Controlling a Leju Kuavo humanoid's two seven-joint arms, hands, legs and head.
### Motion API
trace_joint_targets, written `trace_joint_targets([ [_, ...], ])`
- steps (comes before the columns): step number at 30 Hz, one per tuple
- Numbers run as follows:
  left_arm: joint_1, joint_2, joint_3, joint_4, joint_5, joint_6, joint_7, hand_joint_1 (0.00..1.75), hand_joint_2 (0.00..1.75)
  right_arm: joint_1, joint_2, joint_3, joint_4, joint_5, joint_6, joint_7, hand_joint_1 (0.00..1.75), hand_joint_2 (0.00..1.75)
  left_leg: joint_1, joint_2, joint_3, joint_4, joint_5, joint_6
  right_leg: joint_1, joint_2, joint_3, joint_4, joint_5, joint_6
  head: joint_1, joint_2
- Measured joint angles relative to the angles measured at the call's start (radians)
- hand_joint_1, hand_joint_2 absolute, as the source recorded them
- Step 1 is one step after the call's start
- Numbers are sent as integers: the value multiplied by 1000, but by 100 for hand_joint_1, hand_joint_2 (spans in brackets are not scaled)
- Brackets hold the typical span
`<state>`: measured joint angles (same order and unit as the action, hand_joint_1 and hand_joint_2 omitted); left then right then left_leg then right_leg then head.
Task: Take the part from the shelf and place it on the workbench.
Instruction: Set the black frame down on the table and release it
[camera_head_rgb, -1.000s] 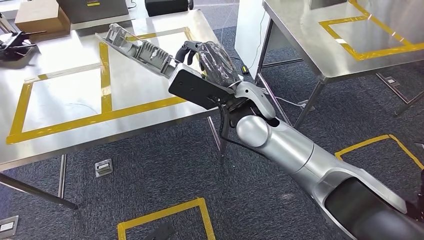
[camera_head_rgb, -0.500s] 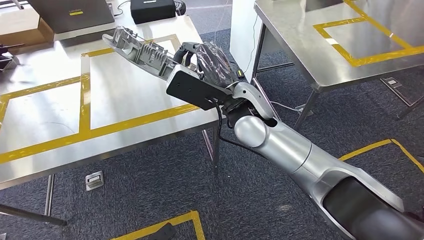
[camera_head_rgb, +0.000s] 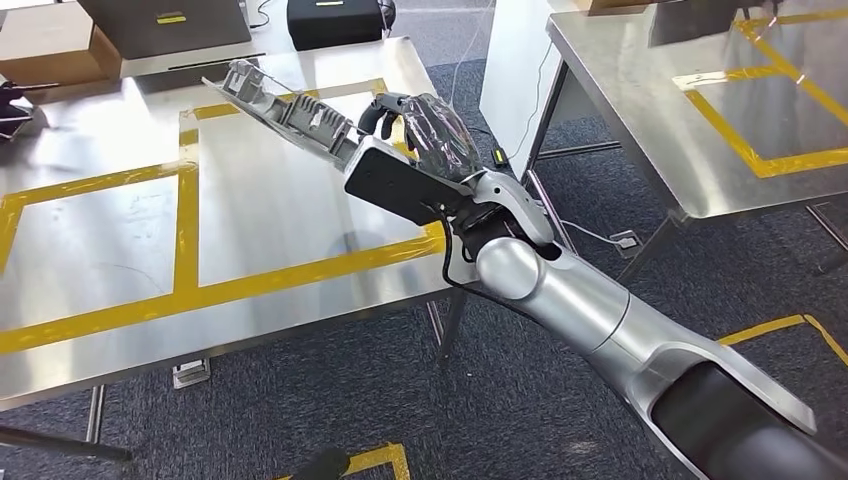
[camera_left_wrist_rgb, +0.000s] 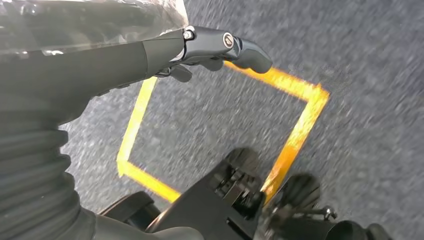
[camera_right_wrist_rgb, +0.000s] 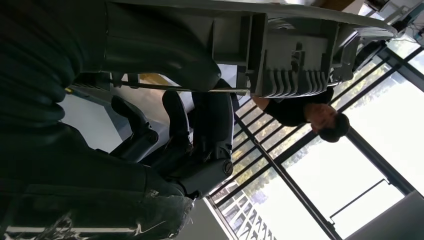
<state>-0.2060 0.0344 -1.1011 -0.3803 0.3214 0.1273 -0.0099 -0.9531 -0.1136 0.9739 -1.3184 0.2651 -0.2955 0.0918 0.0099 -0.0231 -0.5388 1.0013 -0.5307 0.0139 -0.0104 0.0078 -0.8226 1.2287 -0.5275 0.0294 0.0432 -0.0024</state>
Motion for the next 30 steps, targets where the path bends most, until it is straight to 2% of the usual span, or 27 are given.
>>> trace_joint_targets([
  [2,1,-2,0,0,1,0,0,0,175,1,-2,1,2,0,0,0,175,175,1,-2,34,13,-40,-9,7,1,7,-128,140,-9,4,0],
  [3,1,-4,1,1,3,0,0,0,175,0,-2,3,3,0,1,0,175,175,2,-4,43,18,-56,-15,11,2,10,-170,201,-18,6,0],
  [4,2,-7,1,1,5,0,0,0,175,-1,-2,4,3,0,1,-1,175,175,3,-5,47,22,-69,-22,15,3,9,-190,240,-27,7,0],
  [6,1,-12,2,1,8,-1,2,0,175,-5,-1,3,1,0,0,-1,175,175,6,-6,51,33,-72,-33,18,4,13,-189,233,-44,6,0],
  [8,-3,-13,5,2,9,-1,2,0,175,-9,-1,0,0,0,-1,-1,175,175,6,-1,24,90,-58,-37,14,2,30,-197,219,-55,3,0],
  [9,-5,-12,7,2,10,-1,2,0,175,-11,0,1,0,0,-1,-1,175,175,5,0,-7,141,-61,-39,11,2,40,-203,214,-58,1,0],
  [10,-6,-12,9,2,10,-1,2,0,175,-10,0,3,1,0,-1,-1,175,175,5,2,-47,197,-76,-41,9,2,48,-206,209,-60,0,0],
  [12,-4,-12,10,3,11,-1,2,0,175,-4,-1,5,2,0,-1,-1,175,175,6,3,-126,286,-127,-48,5,2,57,-207,199,-59,-2,0],
  [13,-1,-12,11,4,11,-2,2,0,175,-1,-1,6,3,0,-1,-1,175,175,7,3,-152,298,-137,-52,2,3,60,-205,194,-57,-2,0],
  [14,1,-11,11,4,11,-2,2,0,175,1,-1,6,3,0,-2,-1,175,175,10,4,-163,281,-123,-58,-1,4,63,-202,190,-53,-3,0],
  [16,1,-9,13,5,11,-2,2,0,175,2,-1,6,4,0,-2,-1,175,175,20,5,-143,170,-34,-72,-9,5,67,-192,179,-42,-3,0],
  [17,0,-9,14,5,11,-2,2,0,175,1,-1,6,4,0,-2,-1,175,175,21,5,-129,114,0,-76,-12,5,68,-186,176,-35,-5,0],
  [18,-1,-9,15,6,11,-2,2,0,175,1,-1,5,4,0,-2,-1,175,175,21,5,-118,74,20,-73,-13,6,68,-182,174,-27,-7,0],
  [20,0,-10,17,6,11,-2,2,0,175,0,-1,5,4,0,-3,-2,175,175,17,5,-112,55,24,-56,-12,7,67,-179,170,-16,-10,0],
  [21,1,-10,17,6,10,-2,2,0,175,0,-2,5,4,0,-3,-2,175,175,17,4,-109,55,29,-47,-11,7,67,-178,167,-21,-10,0],
  [24,2,-11,19,6,10,-3,0,0,175,0,-2,5,4,0,-3,-2,175,175,19,2,-107,54,35,-39,-7,5,72,-180,169,-53,-10,0],
  [25,2,-11,19,6,10,-3,0,0,175,0,-2,5,4,0,-3,-3,175,175,19,2,-106,54,35,-37,-7,5,75,-182,172,-54,-10,0],
  [30,2,-11,20,6,8,-3,-1,0,175,-3,0,6,4,7,-1,-5,175,175,16,1,-105,54,33,-29,-7,4,83,-194,177,-45,-10,0],
])
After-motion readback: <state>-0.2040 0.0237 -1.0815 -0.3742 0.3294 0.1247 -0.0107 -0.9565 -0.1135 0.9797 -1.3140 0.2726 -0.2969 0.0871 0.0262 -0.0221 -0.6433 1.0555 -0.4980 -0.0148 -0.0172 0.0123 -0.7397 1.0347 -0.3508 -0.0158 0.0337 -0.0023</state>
